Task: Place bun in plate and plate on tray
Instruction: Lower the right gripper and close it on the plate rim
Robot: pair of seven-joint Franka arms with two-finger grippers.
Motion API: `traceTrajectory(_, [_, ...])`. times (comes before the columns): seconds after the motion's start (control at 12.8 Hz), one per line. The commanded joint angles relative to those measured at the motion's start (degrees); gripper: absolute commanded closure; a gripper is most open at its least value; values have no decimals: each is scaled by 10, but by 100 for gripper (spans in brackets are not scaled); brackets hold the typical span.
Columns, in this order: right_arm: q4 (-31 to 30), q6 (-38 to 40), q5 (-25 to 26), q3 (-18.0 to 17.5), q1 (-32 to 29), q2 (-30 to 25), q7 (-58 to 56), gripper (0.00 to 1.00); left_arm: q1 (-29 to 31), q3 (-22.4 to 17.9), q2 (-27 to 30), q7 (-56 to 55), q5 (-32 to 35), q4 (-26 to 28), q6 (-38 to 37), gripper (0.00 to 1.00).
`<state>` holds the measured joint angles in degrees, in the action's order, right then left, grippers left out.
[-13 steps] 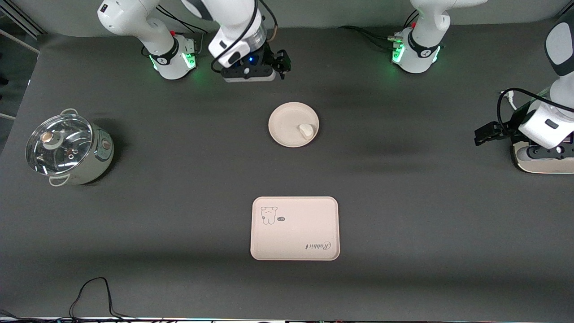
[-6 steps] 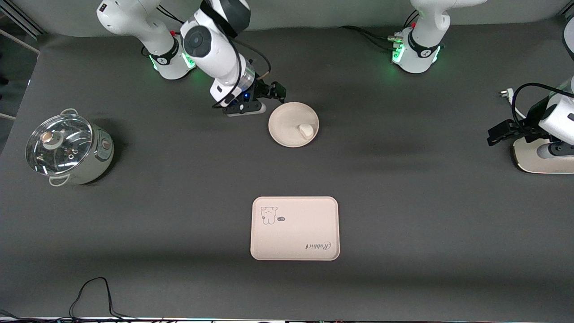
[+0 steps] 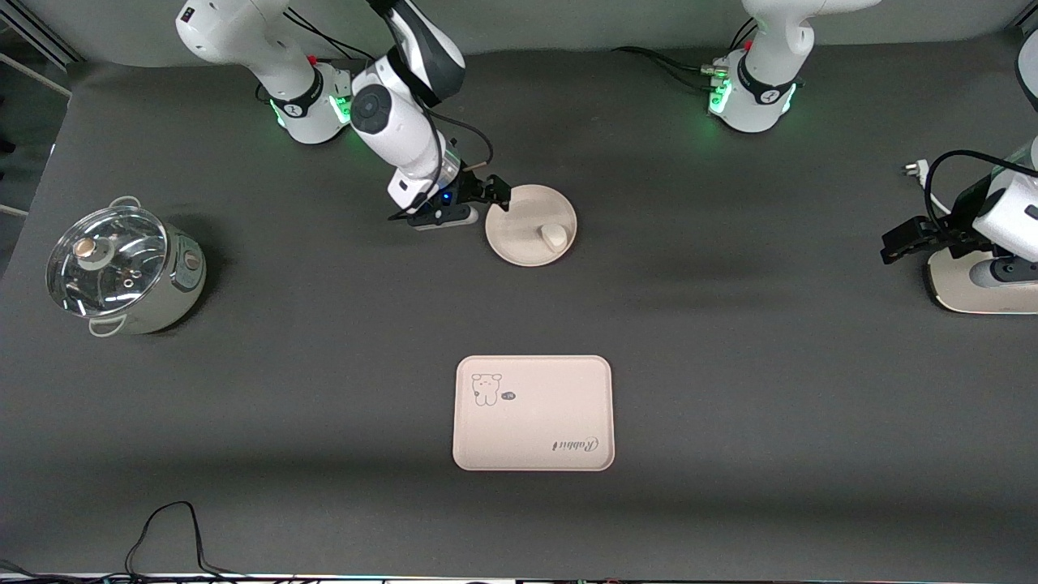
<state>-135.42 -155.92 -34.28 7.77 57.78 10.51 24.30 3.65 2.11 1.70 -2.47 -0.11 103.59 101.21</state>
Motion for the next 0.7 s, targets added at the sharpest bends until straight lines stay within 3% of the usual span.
traceTrajectory(0.0, [-7, -81, -19, 1, 20, 56, -22, 0, -2, 2, 3, -8, 5, -8, -10, 0])
traceTrajectory(0.39, [-17, -128, -22, -3, 27, 99, -35, 0, -2, 3, 3, -8, 3, -8, -11, 0])
traceTrajectory(0.62, [-16, -143, -61, -28, 27, 107, -37, 0, -3, 3, 3, -8, 3, -9, -11, 0])
